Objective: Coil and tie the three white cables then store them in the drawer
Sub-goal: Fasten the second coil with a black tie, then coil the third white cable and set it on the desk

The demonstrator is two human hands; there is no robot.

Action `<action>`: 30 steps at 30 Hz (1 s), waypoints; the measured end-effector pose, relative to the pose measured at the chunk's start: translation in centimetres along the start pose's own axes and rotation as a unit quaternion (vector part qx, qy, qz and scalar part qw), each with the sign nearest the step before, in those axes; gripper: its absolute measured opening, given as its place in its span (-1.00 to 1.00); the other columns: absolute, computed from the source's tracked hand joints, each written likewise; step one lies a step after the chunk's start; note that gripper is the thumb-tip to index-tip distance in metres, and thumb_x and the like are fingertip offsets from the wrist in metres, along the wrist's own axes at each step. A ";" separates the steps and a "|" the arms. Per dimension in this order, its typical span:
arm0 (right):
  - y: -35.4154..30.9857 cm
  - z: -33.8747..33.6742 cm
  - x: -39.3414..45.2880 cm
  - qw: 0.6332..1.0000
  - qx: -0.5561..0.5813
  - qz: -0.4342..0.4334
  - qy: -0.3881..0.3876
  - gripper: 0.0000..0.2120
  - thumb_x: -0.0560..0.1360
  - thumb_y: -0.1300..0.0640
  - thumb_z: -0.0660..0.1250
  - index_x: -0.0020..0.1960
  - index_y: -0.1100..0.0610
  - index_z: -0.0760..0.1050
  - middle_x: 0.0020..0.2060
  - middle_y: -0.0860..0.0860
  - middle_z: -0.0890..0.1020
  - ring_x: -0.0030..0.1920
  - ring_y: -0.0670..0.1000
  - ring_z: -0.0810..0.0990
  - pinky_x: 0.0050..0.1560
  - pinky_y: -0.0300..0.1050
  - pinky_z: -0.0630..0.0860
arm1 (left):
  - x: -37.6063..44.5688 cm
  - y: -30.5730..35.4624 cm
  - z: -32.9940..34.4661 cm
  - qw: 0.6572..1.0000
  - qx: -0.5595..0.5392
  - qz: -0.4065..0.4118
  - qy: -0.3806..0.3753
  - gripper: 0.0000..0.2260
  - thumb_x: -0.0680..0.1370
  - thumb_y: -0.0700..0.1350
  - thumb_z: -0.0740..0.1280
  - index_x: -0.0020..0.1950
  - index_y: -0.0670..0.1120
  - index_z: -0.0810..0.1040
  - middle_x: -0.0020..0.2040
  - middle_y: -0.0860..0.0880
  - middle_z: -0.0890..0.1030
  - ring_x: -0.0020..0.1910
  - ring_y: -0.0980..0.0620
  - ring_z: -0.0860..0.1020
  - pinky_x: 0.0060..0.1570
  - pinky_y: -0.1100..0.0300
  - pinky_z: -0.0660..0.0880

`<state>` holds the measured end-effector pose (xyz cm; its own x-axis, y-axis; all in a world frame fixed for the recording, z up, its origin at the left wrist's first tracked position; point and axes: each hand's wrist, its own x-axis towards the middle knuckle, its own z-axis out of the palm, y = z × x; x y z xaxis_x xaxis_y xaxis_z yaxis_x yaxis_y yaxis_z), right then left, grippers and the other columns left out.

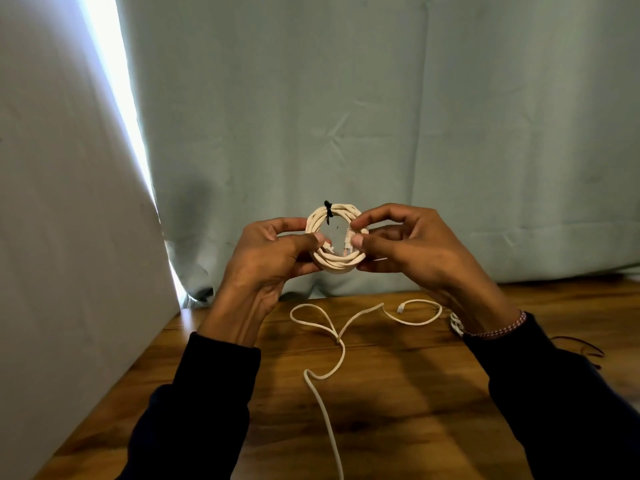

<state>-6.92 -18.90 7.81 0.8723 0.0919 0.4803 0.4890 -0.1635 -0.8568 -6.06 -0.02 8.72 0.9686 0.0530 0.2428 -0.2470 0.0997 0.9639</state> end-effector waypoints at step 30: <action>5.1 -10.5 -11.0 0.953 0.074 0.210 0.206 -0.72 0.43 0.21 0.55 0.08 0.30 0.64 -0.03 0.20 0.72 -0.08 0.09 0.70 -0.13 -0.09 0.67 | -5.3 -7.0 5.9 0.981 0.089 -0.094 -0.145 -0.84 0.54 -0.24 0.45 0.08 -0.28 0.63 -0.05 -0.29 0.66 -0.22 -0.08 0.66 -0.21 0.11 0.68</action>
<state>-14.06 -31.02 0.14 0.9318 -0.3499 0.0966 0.1187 0.0424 -0.9920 -9.30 -6.84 1.29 0.9698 -0.2378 0.0545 -0.0791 -0.0952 0.9923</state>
